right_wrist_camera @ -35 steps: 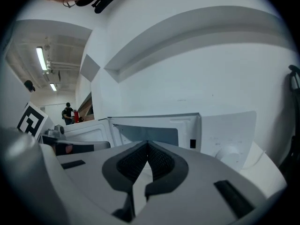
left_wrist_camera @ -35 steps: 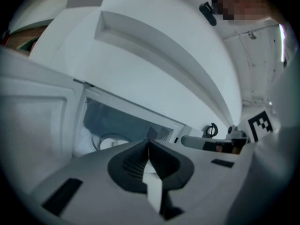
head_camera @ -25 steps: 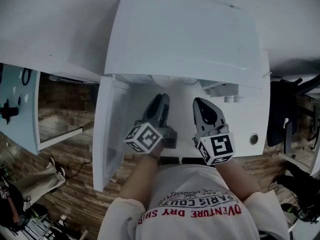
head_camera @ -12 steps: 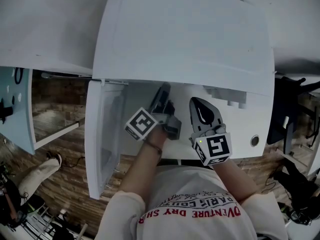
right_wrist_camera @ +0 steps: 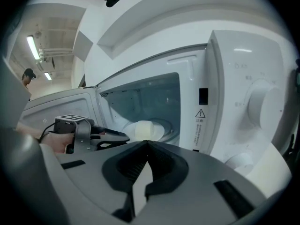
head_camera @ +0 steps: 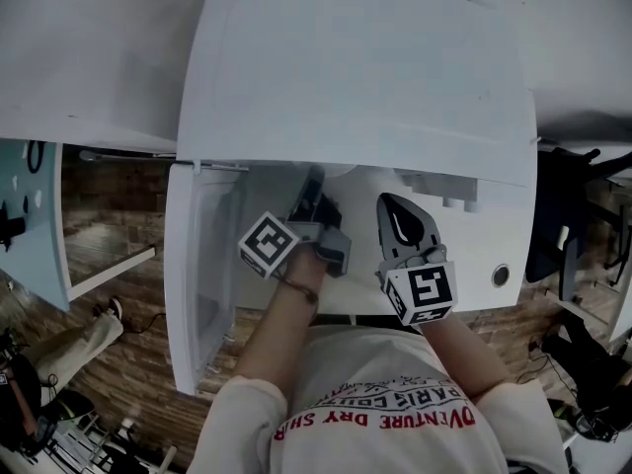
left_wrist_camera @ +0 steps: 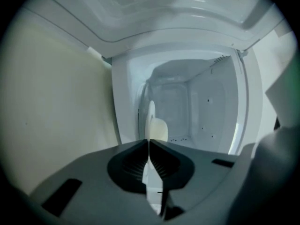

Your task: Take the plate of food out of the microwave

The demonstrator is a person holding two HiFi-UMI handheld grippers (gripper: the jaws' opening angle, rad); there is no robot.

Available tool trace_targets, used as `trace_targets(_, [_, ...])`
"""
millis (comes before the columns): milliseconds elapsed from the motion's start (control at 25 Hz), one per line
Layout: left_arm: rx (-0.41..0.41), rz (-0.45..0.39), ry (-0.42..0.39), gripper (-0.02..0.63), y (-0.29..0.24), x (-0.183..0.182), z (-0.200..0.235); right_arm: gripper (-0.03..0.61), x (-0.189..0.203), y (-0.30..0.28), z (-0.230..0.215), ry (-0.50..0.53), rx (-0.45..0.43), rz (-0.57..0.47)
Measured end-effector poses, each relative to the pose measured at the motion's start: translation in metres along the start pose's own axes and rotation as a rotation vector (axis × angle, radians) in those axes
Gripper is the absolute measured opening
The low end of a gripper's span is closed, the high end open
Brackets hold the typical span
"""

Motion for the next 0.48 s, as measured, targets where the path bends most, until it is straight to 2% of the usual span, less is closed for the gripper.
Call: trace_targets(480, [0.068,-0.005,0.043,0.015,0.029,0.003,-0.001,0.003,0.0,0.021,0.002,0.011,0.008,-0.004])
Point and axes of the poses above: the fingertips, and each gripper's own axes: y backward along the fingers, z to its left, x out of its underside, the point moved 10 cm from there along y, backward along the fingers, and after that the axes turned 10 degrees about -z, right-handed, at the moved point
